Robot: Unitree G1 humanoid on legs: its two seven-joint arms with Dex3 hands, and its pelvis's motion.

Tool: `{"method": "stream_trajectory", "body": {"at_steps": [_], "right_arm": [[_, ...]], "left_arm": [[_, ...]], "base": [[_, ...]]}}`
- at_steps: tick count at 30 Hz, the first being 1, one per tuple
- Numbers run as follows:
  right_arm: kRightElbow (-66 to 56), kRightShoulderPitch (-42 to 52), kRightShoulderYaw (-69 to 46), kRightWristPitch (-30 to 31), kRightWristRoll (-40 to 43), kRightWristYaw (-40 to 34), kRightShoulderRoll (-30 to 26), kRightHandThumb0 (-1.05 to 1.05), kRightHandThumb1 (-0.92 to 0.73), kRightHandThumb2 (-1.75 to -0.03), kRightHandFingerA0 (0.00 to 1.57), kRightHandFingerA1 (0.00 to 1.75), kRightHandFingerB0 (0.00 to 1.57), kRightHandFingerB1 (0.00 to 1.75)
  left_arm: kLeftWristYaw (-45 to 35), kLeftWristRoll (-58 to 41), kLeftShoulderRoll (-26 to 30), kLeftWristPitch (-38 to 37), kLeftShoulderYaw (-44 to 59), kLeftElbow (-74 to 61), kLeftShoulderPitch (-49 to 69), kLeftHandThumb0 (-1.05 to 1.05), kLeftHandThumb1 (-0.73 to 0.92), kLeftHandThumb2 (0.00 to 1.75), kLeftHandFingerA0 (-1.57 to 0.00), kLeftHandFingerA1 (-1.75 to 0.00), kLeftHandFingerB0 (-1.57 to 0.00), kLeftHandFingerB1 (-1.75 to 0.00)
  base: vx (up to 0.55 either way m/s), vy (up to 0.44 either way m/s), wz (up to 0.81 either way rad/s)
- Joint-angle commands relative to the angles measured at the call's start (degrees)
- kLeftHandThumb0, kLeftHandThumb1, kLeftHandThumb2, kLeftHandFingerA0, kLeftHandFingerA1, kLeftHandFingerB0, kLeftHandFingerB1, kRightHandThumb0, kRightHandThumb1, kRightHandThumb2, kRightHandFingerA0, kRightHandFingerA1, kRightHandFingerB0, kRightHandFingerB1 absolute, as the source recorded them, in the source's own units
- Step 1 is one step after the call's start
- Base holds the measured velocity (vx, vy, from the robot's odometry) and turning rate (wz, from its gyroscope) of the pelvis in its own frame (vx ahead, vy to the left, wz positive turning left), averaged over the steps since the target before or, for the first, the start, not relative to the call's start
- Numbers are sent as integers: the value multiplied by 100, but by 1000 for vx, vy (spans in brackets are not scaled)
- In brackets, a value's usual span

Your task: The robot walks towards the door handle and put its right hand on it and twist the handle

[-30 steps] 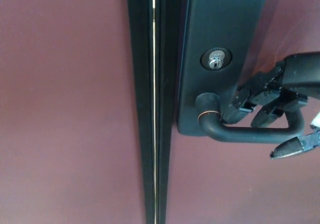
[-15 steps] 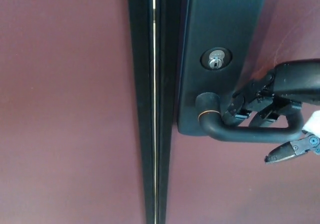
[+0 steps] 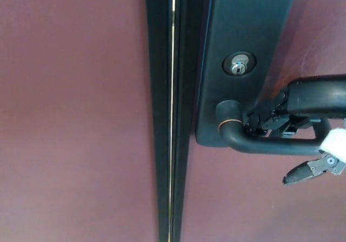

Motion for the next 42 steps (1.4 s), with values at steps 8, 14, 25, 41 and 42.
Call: {"method": "stream_trajectory", "body": {"at_steps": [8,14,25,41,42], "right_arm": [[263,868,-408,-923,-493,-315,232,-22,-50,-55,97,57,85,52],[231,1287,-854,-1139,-555,-566,537,-15,-48,-54,94,60,79,52],[150,1373,-983,-1041,-658,-412,573,-19,-51,-55,97,64,77,51],[139,-34,-1263,184,-50,805,147,-35,-25,-87,1,49,0,45],[175,-85,-1326,186,-2,842,123,-35,-25,-87,1,49,0,45]], "left_arm": [[-80,-36,38,-11,22,-16,27,-44,14,87,-88,-92,-67,-81],[-78,-58,27,11,48,2,38,-44,14,87,-87,-92,-66,-81],[-79,-30,29,13,47,4,28,-44,14,87,-87,-92,-66,-81],[-92,-57,27,35,59,13,44,-44,14,87,-85,-92,-67,-81],[-90,-49,30,45,56,20,43,-44,14,87,-86,-92,-67,-81]], "base": [[0,0,0],[0,0,0],[0,0,0],[0,0,0],[0,0,0]]}}
